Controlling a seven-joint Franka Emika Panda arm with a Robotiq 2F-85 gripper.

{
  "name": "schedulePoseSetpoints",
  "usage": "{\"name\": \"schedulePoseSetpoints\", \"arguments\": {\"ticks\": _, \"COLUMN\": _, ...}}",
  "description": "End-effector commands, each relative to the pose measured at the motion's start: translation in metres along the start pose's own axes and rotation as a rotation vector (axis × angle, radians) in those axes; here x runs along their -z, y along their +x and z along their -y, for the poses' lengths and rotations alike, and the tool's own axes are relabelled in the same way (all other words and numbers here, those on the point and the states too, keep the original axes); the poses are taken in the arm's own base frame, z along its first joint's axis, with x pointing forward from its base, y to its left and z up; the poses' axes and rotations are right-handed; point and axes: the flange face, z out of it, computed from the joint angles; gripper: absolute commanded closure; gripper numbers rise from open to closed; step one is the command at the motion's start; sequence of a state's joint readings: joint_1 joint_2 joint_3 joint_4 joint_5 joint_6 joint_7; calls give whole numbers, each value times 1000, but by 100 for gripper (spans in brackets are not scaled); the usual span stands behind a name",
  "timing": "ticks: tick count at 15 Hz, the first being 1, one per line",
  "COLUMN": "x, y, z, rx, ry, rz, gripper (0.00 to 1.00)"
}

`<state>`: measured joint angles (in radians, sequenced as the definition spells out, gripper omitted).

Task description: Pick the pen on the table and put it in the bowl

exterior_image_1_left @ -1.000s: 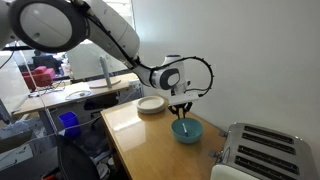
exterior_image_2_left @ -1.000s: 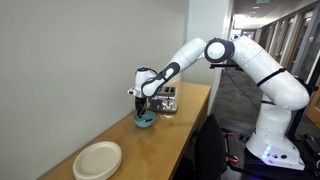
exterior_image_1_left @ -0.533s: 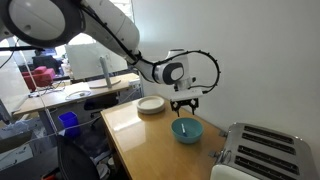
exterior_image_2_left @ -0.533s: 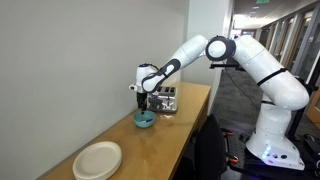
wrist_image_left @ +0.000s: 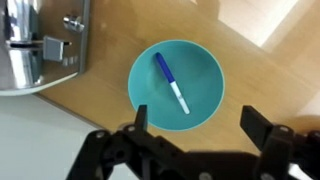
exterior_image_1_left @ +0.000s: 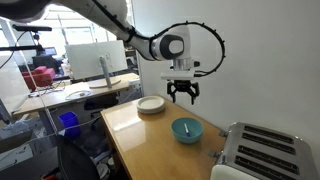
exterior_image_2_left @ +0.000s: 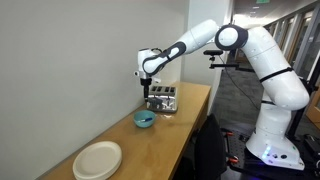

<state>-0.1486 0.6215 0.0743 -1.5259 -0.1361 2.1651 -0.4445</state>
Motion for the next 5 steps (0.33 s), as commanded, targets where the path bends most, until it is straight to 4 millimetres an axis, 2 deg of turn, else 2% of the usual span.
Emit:
{"name": "schedulePoseSetpoints", "arguments": {"ticks": 1, "x": 27, "y": -20, "z": 9, "rx": -188, "ry": 69, "rz": 18, "gripper": 0}}
{"name": "schedulePoseSetpoints", "arguments": {"ticks": 3, "x": 40, "y": -26, "z": 12, "rx": -282, "ry": 113, "rz": 10, "gripper": 0}}
{"name": "schedulePoseSetpoints", "arguments": {"ticks": 5, "x": 46, "y": -30, "z": 14, "rx": -304, "ry": 136, "rz": -35, "gripper": 0}}
